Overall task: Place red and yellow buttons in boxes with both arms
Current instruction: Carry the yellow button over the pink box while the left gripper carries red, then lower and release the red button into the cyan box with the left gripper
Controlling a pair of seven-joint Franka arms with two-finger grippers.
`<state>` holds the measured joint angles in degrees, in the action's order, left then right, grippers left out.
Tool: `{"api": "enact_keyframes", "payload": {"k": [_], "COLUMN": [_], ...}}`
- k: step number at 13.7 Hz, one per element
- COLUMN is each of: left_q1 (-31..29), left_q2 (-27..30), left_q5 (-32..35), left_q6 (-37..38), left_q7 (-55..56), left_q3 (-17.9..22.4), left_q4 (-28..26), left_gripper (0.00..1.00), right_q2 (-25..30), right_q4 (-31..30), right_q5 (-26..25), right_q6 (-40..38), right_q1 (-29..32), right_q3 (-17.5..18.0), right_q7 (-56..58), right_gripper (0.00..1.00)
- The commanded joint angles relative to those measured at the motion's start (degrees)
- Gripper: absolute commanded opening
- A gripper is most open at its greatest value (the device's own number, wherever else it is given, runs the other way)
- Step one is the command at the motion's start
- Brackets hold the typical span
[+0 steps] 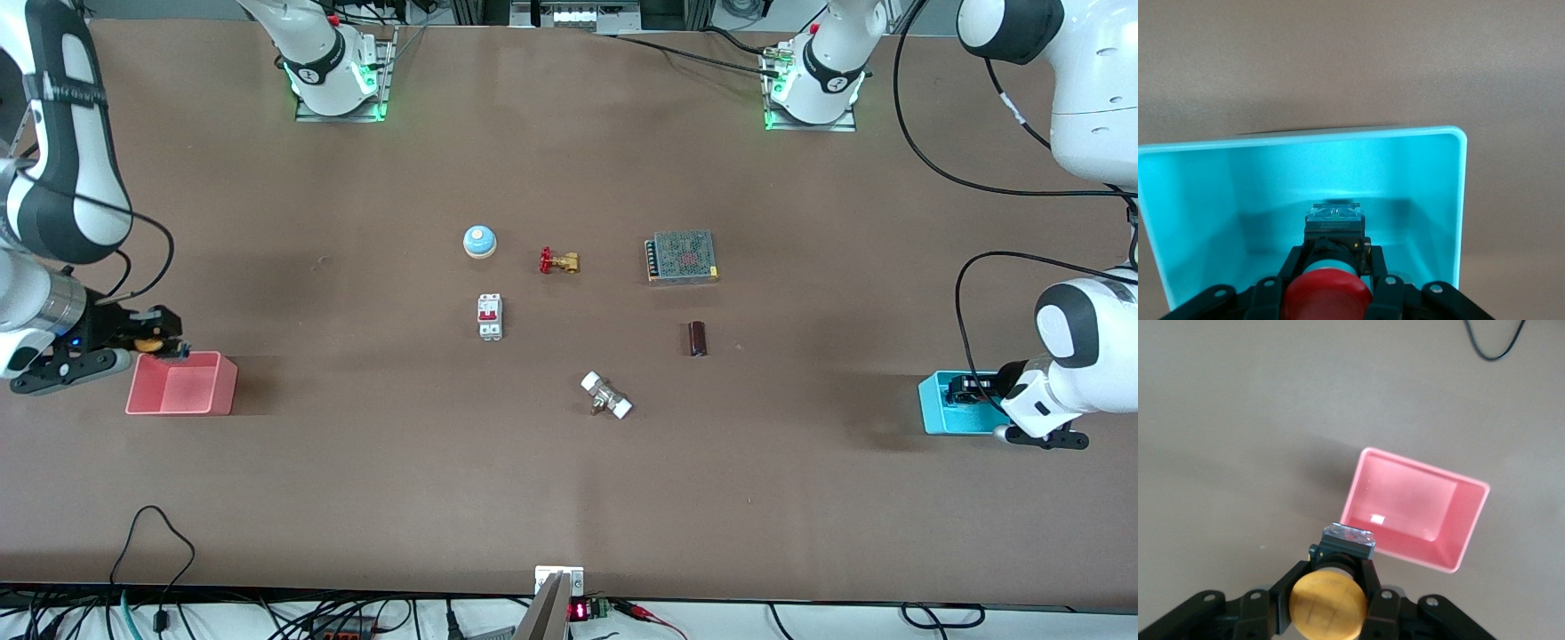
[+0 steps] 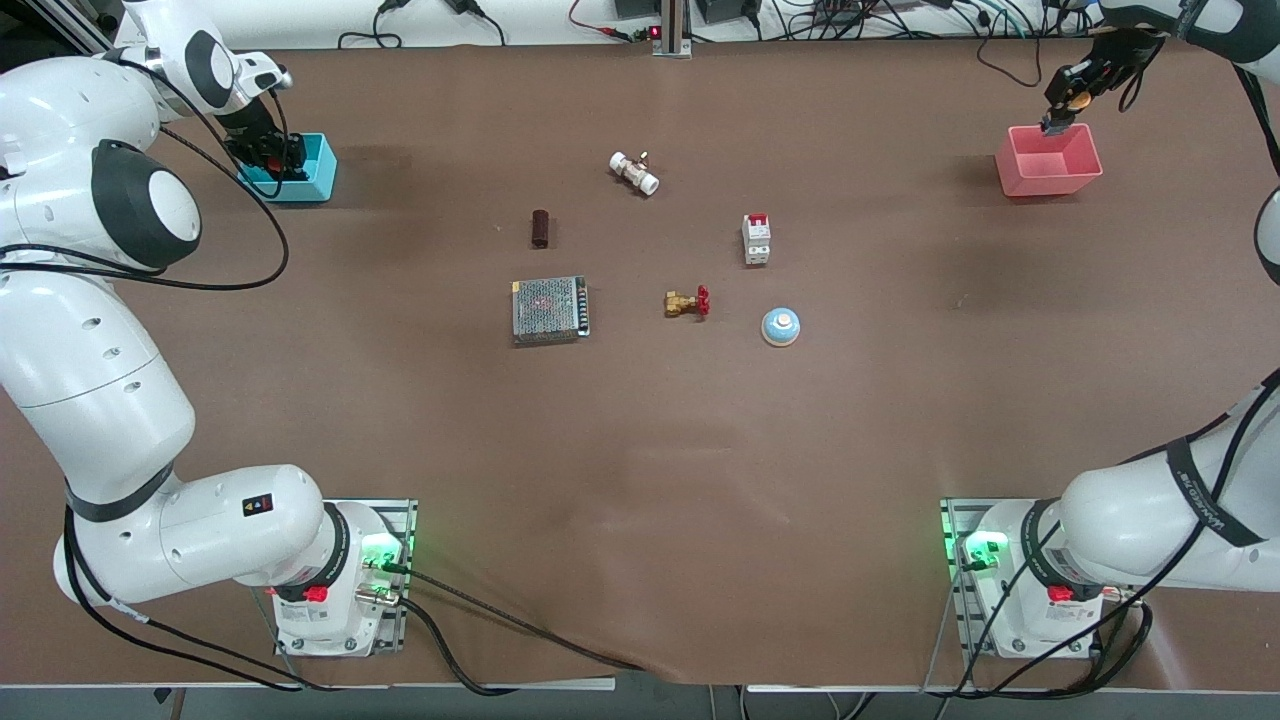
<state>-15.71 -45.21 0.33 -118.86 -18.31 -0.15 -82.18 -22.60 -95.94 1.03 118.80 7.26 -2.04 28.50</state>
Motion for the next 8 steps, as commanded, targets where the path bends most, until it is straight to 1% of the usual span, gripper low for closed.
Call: {"api": "enact_keyframes", "payload": {"k": [1,3,5,6,7,8], "left_q1": [-0.3,-0.3,-0.4,-0.2,0.1,0.5], "left_q2": [-1.1,-0.8,-0.3,0.9,2.8,5.5], "left_q5": [-1.0,-1.1,-1.4,-2.1,-3.6,-3.7], "left_q6": [0.7,0.8,0.9,1.0,1.4,2.0], "left_q7": [-1.6,-1.6,-1.6,-1.5,-1.1,-1.1], "left_q3": [-0.2,-0.2,-0.2,-0.5,-0.6,-0.6], "left_q4": [2.1,2.1,2.0,2.0,1.5,0.9], "left_gripper": [0.67,1.0,1.0,1.0,1.0,1.0], "right_q2": [-3.8,-5.9,-7.6,-8.5,-9.2,-9.7], "right_q4": [2.0,2.0,2.0,2.0,2.0,2.0], "right_q5": [0.6,0.7,0.9,1.2,3.3,5.6], "right_q6": [4.0,7.7,10.7,11.7,12.4,12.4], "right_q1": [1.7,2.8,3.7,4.1,4.2,4.3], "right_q3": [-0.2,-0.2,-0.1,-0.1,-0.1,-0.1], "right_q7": [4.5,6.8,7.4,7.4,7.4,8.2], "right_gripper": [0.29,0.29,0.29,0.29,0.29,0.29]}}
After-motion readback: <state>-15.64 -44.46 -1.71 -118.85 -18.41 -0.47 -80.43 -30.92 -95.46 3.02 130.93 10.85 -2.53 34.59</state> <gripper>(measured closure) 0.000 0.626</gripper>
